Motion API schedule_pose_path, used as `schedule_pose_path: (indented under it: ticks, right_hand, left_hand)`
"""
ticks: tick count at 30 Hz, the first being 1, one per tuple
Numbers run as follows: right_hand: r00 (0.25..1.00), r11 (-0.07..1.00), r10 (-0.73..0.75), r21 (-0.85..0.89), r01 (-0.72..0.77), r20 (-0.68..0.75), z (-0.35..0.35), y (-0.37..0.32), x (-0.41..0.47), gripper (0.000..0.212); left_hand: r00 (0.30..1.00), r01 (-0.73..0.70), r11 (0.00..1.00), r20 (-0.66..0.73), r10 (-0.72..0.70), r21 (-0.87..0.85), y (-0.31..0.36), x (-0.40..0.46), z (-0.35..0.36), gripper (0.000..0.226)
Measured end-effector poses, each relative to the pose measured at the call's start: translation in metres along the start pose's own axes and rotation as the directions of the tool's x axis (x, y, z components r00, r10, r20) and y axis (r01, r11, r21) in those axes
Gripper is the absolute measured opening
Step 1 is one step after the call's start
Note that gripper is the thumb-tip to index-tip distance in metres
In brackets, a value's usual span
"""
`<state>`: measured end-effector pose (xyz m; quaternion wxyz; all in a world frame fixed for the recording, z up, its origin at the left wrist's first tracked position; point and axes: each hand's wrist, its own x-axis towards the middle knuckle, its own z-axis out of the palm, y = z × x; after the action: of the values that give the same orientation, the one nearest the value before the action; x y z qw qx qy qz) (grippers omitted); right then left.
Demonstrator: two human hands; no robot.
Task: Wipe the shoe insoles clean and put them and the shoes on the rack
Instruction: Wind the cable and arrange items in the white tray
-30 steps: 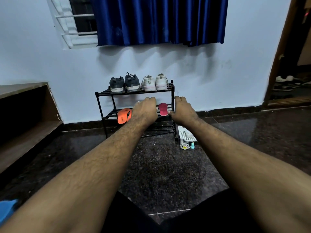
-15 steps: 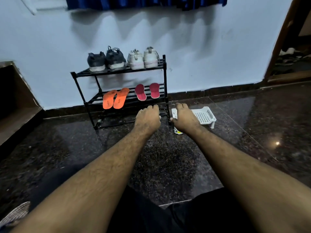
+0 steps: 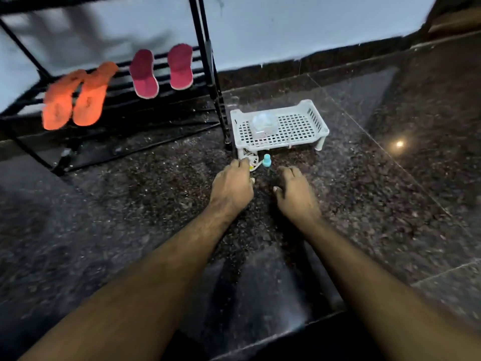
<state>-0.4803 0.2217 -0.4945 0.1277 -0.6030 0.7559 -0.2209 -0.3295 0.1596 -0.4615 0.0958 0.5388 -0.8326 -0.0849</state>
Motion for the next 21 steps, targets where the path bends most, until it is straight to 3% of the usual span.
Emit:
schedule_pose_path:
  ticks: [4,13,16,21]
  right_hand:
    - [0.997,0.998,0.056,-0.011,-0.056,-0.049,0.04,0.031,0.016,0.038]
    - [0.992,0.999,-0.042,0.006,0.043,-0.121,0.066,0.022,0.074,0.052]
    - [0.991,0.997,-0.073,-0.022,0.071,-0.111,0.07,0.018,0.086,0.052]
    - [0.989,0.99,-0.122,-0.085,0.115,-0.087,0.076,0.018,0.097,0.034]
  left_hand:
    - [0.999,-0.017,1.0,-0.043,0.017,-0.004,-0.02,0.034,0.039,0.051]
    - [0.936,-0.07,0.997,-0.343,0.075,0.025,-0.027,0.087,0.07,0.038]
    - [0.94,-0.044,0.996,-0.334,0.068,0.079,-0.029,0.102,0.067,0.033]
    - [0.967,0.004,0.97,-0.248,0.058,0.245,-0.026,0.115,0.058,0.023]
